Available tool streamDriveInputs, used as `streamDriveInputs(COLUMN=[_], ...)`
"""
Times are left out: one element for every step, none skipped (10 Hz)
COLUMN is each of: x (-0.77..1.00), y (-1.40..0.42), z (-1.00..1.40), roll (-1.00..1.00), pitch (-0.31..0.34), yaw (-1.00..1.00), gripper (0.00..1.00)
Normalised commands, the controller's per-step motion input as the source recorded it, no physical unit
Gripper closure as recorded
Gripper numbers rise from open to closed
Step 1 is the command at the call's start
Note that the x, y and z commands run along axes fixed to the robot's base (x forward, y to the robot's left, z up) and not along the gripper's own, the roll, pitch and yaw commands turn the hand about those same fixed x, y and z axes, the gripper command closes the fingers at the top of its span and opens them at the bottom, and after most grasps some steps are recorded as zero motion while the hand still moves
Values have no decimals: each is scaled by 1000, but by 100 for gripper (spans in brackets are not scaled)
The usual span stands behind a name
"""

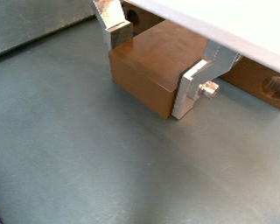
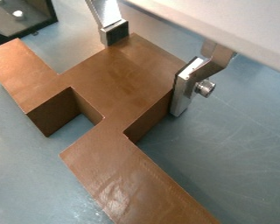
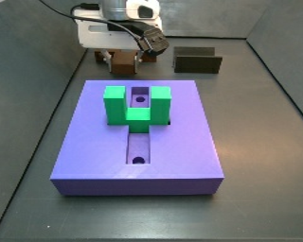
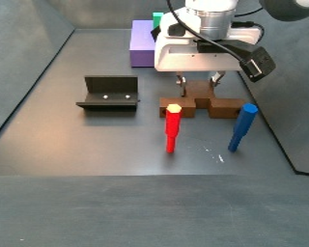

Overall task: Pick up the brown object. Move up. Place the brown object on the fixture. Regrasp the brown object. Move to above the board. Insert the brown object.
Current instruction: Move up, then place the brown object on the fixture.

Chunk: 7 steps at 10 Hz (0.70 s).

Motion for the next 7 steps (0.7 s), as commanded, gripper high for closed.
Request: streamDriveInputs(x=[-9, -32, -8, 31, 751, 1000, 1000], y=[-13, -12, -1, -46, 0, -123, -151], z=[795, 587, 287, -74, 169, 451, 489], roll=[-3, -5, -5, 0, -351, -529, -549], pitch=[15, 30, 4, 0, 323, 86, 49], yaw=[-52, -50, -34, 0, -23, -106, -114], gripper=[100, 100, 100, 100, 100, 100, 100])
